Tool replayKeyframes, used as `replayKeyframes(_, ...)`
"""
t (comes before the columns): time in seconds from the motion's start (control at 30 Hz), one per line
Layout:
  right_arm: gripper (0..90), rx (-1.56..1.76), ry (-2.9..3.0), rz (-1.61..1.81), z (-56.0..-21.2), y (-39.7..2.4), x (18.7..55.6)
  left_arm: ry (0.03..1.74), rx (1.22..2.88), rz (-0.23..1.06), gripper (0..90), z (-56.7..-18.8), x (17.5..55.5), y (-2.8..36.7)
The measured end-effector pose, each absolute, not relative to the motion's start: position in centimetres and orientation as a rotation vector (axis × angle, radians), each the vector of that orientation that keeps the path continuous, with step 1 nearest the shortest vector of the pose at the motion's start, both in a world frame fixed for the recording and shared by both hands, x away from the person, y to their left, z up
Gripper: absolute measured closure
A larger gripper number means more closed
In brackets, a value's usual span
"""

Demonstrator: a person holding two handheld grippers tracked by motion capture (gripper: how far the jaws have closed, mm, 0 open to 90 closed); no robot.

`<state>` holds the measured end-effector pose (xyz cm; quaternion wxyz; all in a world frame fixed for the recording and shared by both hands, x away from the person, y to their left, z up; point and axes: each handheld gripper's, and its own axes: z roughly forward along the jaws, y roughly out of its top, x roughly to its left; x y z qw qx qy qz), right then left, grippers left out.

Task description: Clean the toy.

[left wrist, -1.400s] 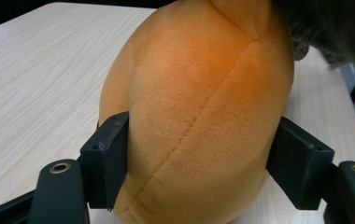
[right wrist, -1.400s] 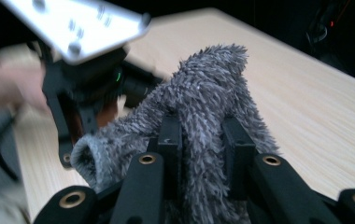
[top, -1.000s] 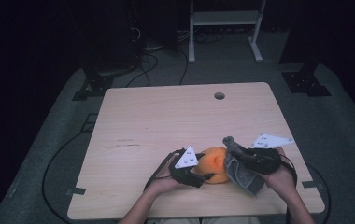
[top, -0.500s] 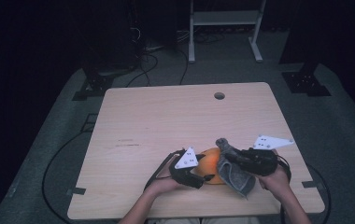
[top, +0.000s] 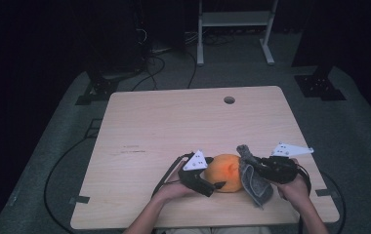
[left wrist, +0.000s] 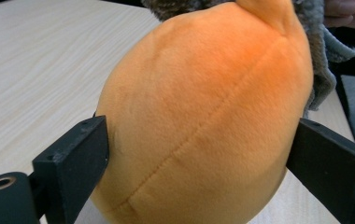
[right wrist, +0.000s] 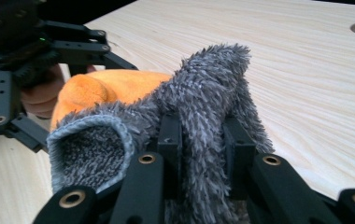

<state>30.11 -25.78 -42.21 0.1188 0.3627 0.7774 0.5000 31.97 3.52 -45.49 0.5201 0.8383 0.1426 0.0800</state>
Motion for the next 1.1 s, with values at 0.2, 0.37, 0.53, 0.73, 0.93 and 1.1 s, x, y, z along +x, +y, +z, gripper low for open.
replayKeyframes(0.2, 72.1, 1.142, 2.245, 1.395, -42.8, -27.3, 30.2, 0.339, 2.003, 0.204, 16.3, -45.3, 32.0, 3.4)
replayKeyframes(0.37, 72.2, 1.147, 2.224, 1.413, -42.2, -27.5, 29.7, 0.363, 1.978, 0.199, 21.7, -45.2, 31.9, 3.8)
replayKeyframes(0.53, 71.9, 0.922, 2.209, 1.549, -38.8, -25.1, 27.9, 0.397, 1.931, 0.220, 27.6, -44.6, 32.0, 3.9)
replayKeyframes(0.73, 71.5, 0.901, 2.228, 1.515, -39.6, -23.9, 28.3, 0.406, 1.907, 0.259, 31.6, -43.9, 31.8, 4.5)
replayKeyframes(0.93, 72.0, 0.940, 2.185, 1.578, -39.1, -24.3, 28.4, 0.391, 1.924, 0.332, 32.7, -42.1, 31.6, 5.3)
replayKeyframes(1.1, 71.8, 0.860, 2.207, 1.544, -38.6, -22.5, 28.0, 0.390, 1.953, 0.315, 32.9, -42.4, 31.5, 5.2)
